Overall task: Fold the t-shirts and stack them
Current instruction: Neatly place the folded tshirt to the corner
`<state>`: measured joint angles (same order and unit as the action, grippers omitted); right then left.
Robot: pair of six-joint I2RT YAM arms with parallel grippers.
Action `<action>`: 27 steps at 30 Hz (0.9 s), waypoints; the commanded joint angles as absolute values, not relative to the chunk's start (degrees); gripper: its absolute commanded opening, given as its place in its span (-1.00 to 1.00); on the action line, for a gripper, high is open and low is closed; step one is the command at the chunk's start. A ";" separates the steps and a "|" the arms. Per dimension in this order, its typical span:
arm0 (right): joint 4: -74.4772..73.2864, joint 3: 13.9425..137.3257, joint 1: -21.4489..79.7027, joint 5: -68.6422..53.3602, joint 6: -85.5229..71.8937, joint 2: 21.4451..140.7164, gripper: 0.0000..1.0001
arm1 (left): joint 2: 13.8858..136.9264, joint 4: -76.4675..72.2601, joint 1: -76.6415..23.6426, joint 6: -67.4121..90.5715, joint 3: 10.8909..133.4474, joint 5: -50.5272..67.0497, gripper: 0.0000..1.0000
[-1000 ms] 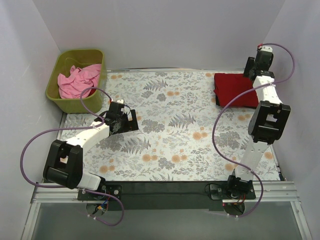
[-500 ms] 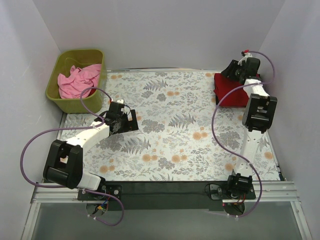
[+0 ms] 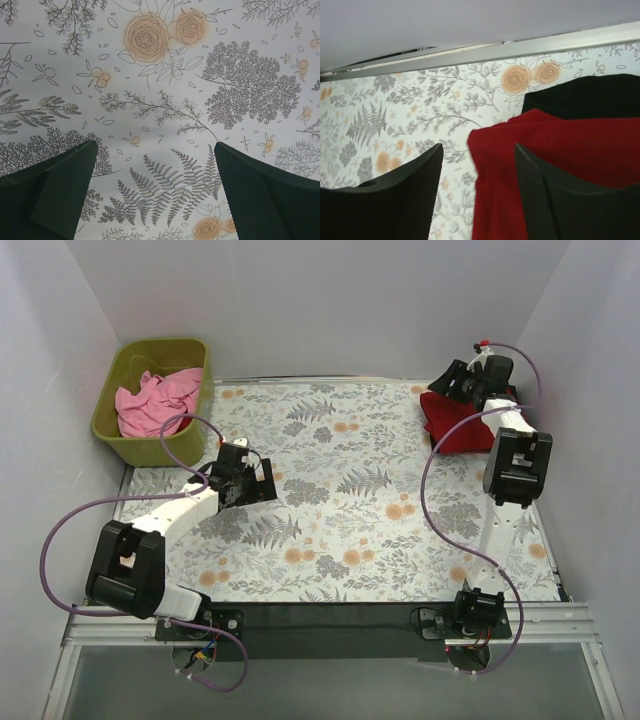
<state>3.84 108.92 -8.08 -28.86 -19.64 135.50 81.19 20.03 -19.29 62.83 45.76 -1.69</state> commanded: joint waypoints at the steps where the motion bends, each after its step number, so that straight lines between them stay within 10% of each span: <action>1: 6.16 104.79 -8.17 -27.69 -17.06 120.35 0.13 | 76.83 18.11 -19.16 62.31 46.23 -1.93 0.96; 14: -14.67 79.73 -14.06 -15.83 -15.20 69.40 0.97 | 54.60 30.39 -19.16 67.85 58.86 -11.59 0.96; 27: -25.66 67.51 7.97 15.37 -5.46 28.15 0.97 | 24.01 40.51 -19.16 70.40 61.09 -27.16 0.96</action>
